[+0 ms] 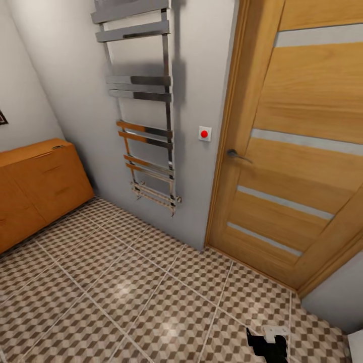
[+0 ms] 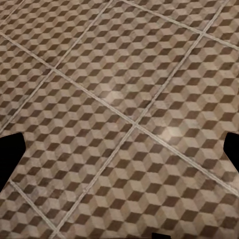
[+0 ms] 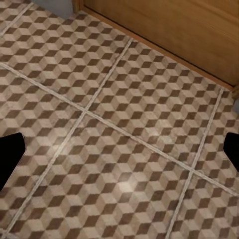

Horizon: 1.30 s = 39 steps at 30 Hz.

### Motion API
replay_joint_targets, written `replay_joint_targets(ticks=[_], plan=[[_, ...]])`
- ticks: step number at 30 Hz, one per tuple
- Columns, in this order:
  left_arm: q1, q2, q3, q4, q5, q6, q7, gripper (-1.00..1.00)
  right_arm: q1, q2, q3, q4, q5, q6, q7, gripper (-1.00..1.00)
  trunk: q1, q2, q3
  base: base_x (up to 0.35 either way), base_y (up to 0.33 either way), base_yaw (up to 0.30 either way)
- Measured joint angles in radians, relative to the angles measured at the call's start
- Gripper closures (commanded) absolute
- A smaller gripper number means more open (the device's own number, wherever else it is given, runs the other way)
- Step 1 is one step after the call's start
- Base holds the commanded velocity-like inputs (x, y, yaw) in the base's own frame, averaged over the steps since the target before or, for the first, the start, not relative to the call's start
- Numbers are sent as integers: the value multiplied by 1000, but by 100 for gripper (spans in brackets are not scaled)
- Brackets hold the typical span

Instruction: Take the four mousetraps from the cabinet in the bathroom and place them on the bathroom floor. Make sure all four end up on the same floor surface, and ensure that at least two of them are either under or directly next to the same bathroom sink.

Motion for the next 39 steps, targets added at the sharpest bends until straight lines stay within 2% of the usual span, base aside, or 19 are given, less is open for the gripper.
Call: replay_joint_targets(ticks=[39], plan=[[2, -2, -1, 0, 0, 0, 0, -100, 0, -1, 0, 0, 0, 0, 0, -100, 0, 0, 0, 0, 0, 289]])
